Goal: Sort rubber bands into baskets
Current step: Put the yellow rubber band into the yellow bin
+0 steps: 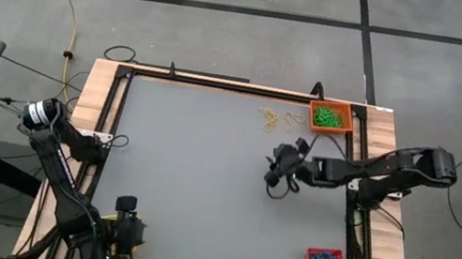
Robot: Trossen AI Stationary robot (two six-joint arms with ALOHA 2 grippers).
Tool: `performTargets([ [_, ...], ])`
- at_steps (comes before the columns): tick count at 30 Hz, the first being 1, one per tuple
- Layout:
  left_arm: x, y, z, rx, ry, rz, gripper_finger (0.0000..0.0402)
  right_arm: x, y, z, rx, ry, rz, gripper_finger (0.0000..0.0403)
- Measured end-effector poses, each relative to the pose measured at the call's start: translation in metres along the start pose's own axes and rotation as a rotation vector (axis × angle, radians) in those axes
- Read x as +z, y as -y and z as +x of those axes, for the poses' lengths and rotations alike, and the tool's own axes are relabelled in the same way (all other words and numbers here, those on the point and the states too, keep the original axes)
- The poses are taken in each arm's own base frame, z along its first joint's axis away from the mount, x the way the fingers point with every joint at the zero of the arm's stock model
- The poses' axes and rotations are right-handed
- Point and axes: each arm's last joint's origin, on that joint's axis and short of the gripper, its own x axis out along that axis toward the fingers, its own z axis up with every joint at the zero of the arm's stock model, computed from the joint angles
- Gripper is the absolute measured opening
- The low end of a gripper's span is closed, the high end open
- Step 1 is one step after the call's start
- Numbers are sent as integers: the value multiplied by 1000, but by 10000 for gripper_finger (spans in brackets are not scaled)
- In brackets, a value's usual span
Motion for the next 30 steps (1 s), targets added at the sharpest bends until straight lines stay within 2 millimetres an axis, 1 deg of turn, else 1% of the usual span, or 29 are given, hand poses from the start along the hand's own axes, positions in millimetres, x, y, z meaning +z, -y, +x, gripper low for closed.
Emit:
performTargets([
  [3, 7, -2, 3, 16, 51, 7, 185, 6, 19, 11, -14, -10, 51, 235],
  [6, 15, -4, 6, 33, 99, 20, 185, 12, 35, 19, -17, -11, 95, 243],
  [12, 31, -4, 11, 55, 224, 46, 185, 15, 66, 29, -86, -28, 160, 239],
  [18, 45, -6, 15, 75, 306, 55, 185, 15, 94, 36, -114, -48, 228, 233],
  [23, 53, -10, 18, 87, 323, 49, 185, 15, 118, 40, -130, -52, 297, 232],
  [30, 59, -15, 22, 106, 324, 50, 185, 14, 143, 41, -174, -49, 348, 232],
])
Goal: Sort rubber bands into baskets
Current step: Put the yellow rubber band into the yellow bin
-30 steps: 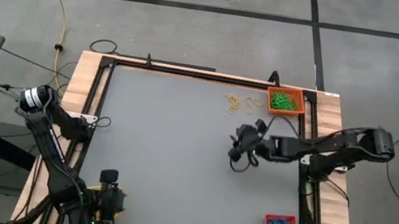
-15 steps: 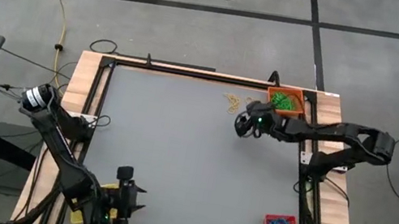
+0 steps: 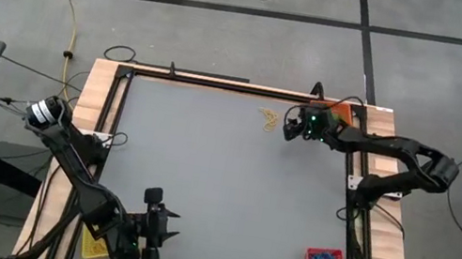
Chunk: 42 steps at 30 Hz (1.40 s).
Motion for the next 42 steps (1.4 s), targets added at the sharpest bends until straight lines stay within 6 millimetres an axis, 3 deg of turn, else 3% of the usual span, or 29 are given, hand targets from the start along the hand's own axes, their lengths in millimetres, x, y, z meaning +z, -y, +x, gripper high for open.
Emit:
performTargets([
  [7, 4, -2, 16, 29, 6, 39, 185, 7, 10, 17, 20, -42, 43, 232],
  [14, -1, 1, 31, 19, -38, 81, 185, 12, 2, 58, -6, -159, 33, 232],
  [22, -1, 1, 30, -5, -58, 77, 185, 21, -8, 83, -25, -225, 11, 232],
  [37, -2, 2, 30, -10, -58, 51, 185, 20, -8, 82, -37, -301, -13, 231],
  [42, -2, 2, 30, -10, -58, 61, 185, 20, -7, 82, -38, -311, -26, 195],
])
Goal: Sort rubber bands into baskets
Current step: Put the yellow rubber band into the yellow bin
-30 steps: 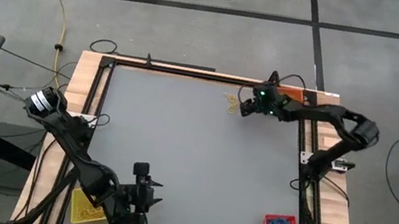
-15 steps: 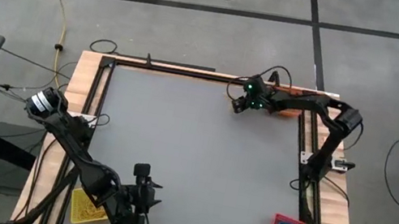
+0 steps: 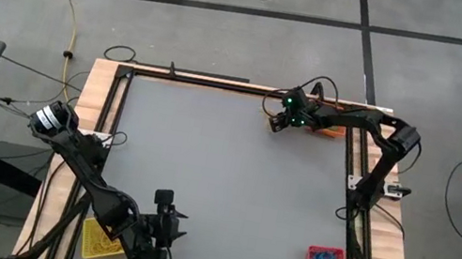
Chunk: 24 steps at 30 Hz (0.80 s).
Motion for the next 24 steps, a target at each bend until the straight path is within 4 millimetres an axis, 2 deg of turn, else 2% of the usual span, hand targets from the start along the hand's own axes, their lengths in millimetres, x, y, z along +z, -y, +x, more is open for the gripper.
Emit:
performTargets([
  [8, 0, 0, 0, 0, 0, 0, 185, -3, 0, 0, -3, -26, -32, 69],
  [12, 0, 0, 0, 0, 0, 0, 185, -3, 0, -1, -4, -33, -57, 22],
  [20, 0, 0, 0, 3, 2, 1, 185, -4, -1, -4, -11, -43, -81, 20],
  [24, 0, 0, 0, 7, 4, 3, 185, -6, -1, -18, -43, -56, -103, 19],
])
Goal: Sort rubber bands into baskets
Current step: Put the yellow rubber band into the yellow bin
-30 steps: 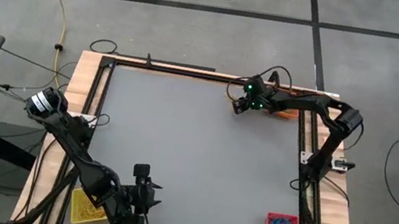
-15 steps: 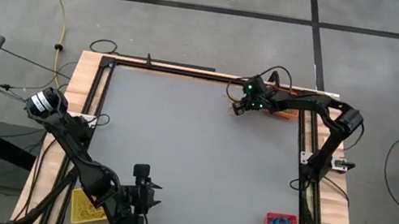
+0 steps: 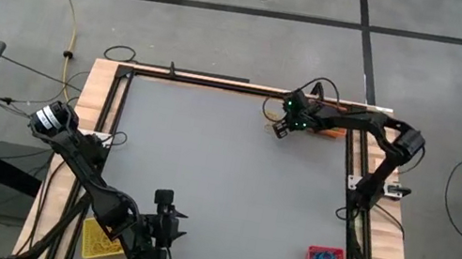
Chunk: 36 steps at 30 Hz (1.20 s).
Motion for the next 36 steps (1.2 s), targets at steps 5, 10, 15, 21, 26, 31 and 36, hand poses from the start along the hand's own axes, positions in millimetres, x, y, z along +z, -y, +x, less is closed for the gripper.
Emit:
performTargets([
  [5, 0, 0, 0, 1, 0, 2, 185, 6, 1, -30, -40, 69, -14, 18],
  [10, 0, 0, 0, 6, 3, 8, 185, 10, -4, -62, -15, 147, -40, 18],
  [15, 0, 0, 0, 9, 4, 20, 185, 10, -13, -90, 26, 229, -64, 17],
  [21, 1, -2, 1, 30, 15, 56, 185, 4, -32, -119, 98, 300, -126, 17],
  [26, 2, -3, 1, 90, 49, 102, 185, -9, -61, -139, 191, 335, -224, 18],
  [31, 5, -9, 3, 177, 84, 143, 185, -31, -99, -158, 314, 348, -338, 19],
  [36, 11, -20, 13, 221, 71, 145, 185, -59, -138, -179, 463, 376, -436, 19],
])
